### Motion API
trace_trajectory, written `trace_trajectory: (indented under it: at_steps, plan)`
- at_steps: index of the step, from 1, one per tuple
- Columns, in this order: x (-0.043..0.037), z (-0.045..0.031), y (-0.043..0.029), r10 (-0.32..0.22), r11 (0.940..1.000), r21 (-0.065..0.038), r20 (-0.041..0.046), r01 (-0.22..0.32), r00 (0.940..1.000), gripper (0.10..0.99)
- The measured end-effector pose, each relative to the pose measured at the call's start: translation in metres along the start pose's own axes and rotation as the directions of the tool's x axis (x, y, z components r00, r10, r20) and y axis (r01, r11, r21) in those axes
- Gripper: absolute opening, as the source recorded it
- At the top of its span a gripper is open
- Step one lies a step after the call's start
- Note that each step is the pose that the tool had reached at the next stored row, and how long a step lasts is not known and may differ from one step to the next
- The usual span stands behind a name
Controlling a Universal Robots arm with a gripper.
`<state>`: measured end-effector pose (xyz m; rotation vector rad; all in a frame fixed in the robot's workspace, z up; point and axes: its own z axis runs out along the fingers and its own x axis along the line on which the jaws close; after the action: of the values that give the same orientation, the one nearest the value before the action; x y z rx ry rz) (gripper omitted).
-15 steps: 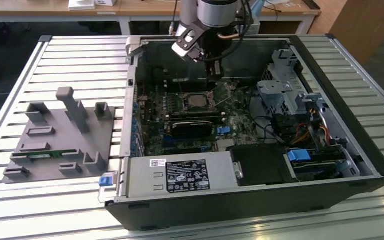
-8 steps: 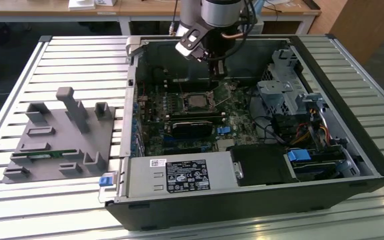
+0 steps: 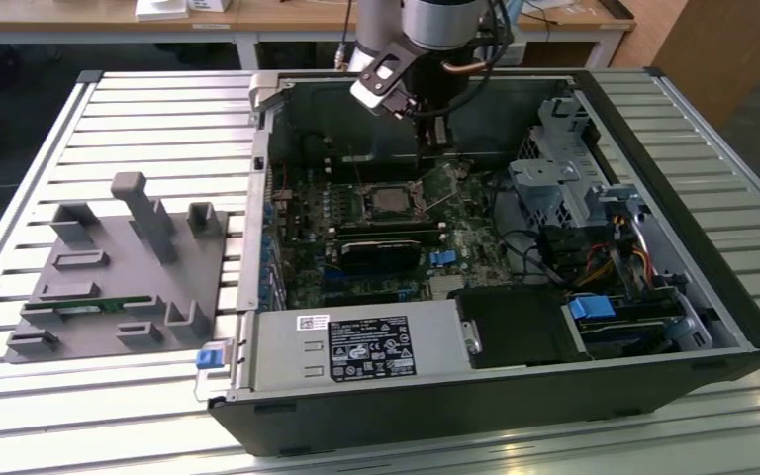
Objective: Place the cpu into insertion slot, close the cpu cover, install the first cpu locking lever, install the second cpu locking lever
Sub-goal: 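Close the cpu cover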
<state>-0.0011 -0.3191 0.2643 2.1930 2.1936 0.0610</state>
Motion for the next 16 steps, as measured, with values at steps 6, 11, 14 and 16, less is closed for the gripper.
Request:
trace_trajectory:
  at_steps: [6,11,14,16]
  plan:
    - [0.0000,0.0004,0.0080,0.000,1.0000,0.002,0.0000,0.000,1.0000,0.106]
    - [0.0000,-0.0017,0.0085,0.000,1.0000,0.002,-0.0003,0.000,1.0000,0.106]
    - [0.0000,-0.0016,0.0120,0.000,1.0000,0.002,0.0000,0.000,1.0000,0.106]
    - [0.0000,-0.0014,0.0169,0.000,1.0000,0.002,0.0001,0.000,1.0000,0.106]
